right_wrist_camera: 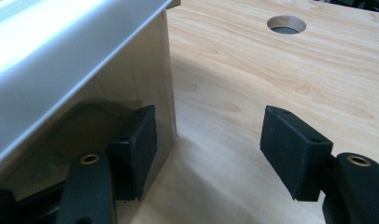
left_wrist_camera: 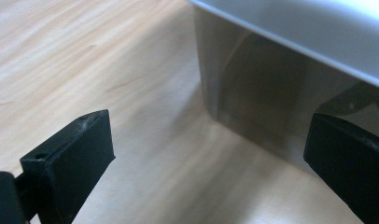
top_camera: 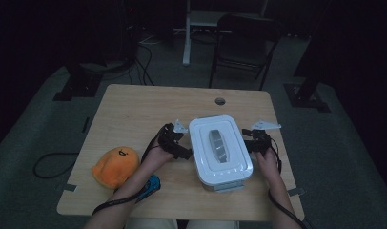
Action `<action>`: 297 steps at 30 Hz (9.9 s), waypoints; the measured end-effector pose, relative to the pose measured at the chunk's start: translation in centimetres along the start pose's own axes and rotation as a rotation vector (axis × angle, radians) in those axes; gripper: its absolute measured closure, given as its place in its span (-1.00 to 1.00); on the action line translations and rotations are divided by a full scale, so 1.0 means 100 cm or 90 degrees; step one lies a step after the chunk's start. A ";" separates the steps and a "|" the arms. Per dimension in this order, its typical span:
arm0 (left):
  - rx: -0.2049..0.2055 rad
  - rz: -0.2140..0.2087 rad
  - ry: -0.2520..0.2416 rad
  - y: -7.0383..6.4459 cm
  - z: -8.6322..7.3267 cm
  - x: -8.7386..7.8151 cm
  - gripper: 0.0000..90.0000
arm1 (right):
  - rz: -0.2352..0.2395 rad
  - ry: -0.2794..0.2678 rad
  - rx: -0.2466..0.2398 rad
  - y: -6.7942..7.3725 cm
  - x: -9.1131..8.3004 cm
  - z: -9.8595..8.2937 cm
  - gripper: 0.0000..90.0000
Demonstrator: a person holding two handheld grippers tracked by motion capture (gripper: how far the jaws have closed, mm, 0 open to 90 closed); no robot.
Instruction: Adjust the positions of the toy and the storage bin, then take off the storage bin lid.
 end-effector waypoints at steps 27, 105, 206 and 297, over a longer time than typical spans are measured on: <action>0.004 -0.093 -0.022 -0.060 -0.031 -0.017 -0.96 | -0.023 -0.040 0.062 -0.025 -0.050 -0.037 -0.54; 0.072 -0.080 0.000 -0.120 -0.077 -0.003 -0.96 | -0.021 0.047 -0.012 0.152 -0.100 -0.007 0.07; 0.073 -0.081 0.001 -0.120 -0.077 -0.003 -0.96 | -0.144 0.004 0.198 -0.043 -0.073 -0.029 0.54; 0.010 0.075 0.082 0.011 -0.044 -0.023 -0.94 | 0.041 0.089 -0.037 0.107 -0.042 -0.093 -0.71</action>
Point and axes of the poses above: each handheld gripper's, and its own axes: x roughly forward along the jaws, z roughly out of its top, y roughly to its left, the point moved 4 cm from there along x, roughly forward along the jaws, and after that the axes turned 8 degrees about x, right-handed, at the moved point
